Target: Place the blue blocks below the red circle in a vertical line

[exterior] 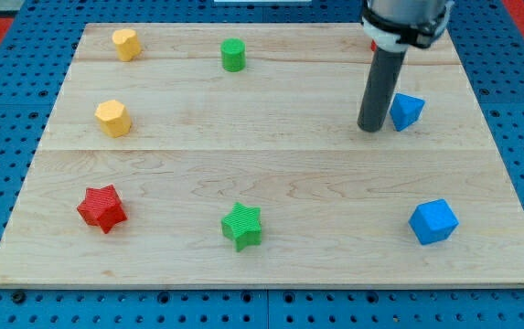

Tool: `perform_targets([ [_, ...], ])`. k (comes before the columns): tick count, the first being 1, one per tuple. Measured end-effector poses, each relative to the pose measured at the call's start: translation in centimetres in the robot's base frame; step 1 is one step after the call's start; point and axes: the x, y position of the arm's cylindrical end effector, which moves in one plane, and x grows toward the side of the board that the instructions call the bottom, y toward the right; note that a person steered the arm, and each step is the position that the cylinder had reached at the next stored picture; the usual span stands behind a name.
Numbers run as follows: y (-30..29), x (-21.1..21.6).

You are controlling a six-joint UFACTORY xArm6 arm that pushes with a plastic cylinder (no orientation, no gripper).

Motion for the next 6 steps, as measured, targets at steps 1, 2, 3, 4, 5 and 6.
perform_targets([
  [1, 3.5, 1.8],
  [2, 5.1, 1.1],
  [3, 5.4, -1.3],
  [4, 5.4, -4.8],
  [5, 5.8, -8.2],
  [6, 6.0, -9.4],
])
